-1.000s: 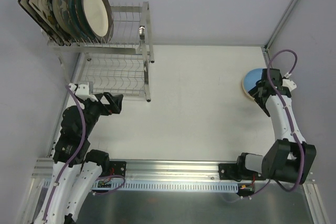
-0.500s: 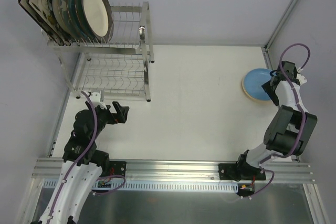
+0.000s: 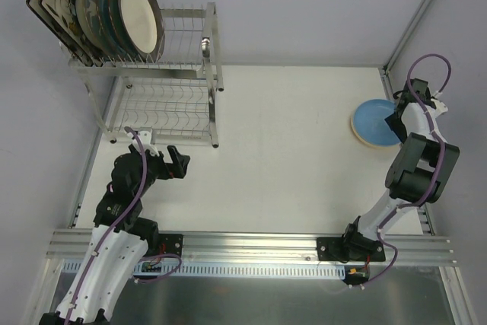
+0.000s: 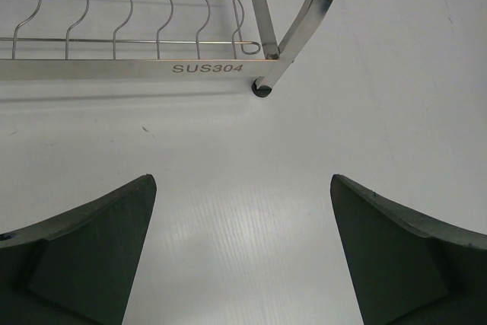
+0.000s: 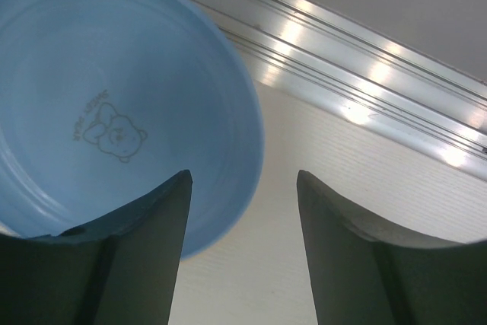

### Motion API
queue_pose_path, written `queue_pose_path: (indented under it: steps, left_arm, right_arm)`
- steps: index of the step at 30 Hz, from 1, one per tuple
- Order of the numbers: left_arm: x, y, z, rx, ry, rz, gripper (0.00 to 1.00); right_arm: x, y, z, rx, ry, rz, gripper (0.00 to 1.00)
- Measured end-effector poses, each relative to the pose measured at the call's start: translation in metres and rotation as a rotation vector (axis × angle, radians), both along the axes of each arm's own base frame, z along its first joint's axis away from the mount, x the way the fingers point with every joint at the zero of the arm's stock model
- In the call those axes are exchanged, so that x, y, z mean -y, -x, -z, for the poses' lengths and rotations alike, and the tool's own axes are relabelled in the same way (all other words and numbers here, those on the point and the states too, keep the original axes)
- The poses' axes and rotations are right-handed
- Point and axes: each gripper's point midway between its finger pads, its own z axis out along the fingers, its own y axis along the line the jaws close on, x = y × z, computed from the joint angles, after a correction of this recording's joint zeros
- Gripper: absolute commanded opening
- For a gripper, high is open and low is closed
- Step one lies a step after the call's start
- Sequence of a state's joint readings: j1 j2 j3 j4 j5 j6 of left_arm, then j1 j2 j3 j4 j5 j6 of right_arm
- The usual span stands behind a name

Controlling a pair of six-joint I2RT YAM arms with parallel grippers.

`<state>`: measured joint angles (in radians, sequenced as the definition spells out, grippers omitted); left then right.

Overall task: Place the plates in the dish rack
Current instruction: Grab a plate with the right arm

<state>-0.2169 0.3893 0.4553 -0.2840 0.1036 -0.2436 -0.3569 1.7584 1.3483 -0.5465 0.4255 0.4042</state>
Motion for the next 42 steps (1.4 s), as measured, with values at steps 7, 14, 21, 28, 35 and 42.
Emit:
queue_pose_path:
  steps: [7,14,21,28,35,42]
  left_arm:
    - [0.000,-0.001,0.003,-0.015,-0.003,0.001,0.99]
    - [0.001,-0.002,0.004,-0.013,-0.003,0.001,0.99]
    - [0.001,-0.002,0.006,-0.022,-0.005,0.001,0.99]
    - [0.001,-0.002,0.007,-0.023,-0.005,0.001,0.99]
    - [0.001,-0.002,0.007,-0.023,-0.005,0.001,0.99]
    - [0.001,-0.002,0.007,-0.025,-0.005,0.002,0.99]
  right_arm:
    - [0.008,0.012,0.024,-0.083,-0.006,0.041,0.59]
    - [0.016,0.010,0.028,-0.077,-0.002,0.048,0.54]
    - [0.018,0.006,0.045,-0.095,-0.013,0.037,0.46]
    - [0.019,0.004,0.050,-0.098,-0.016,0.021,0.29]
    - [0.017,-0.004,0.049,-0.078,-0.023,-0.010,0.04]
    - [-0.001,-0.021,0.049,-0.043,-0.026,-0.099,0.01]
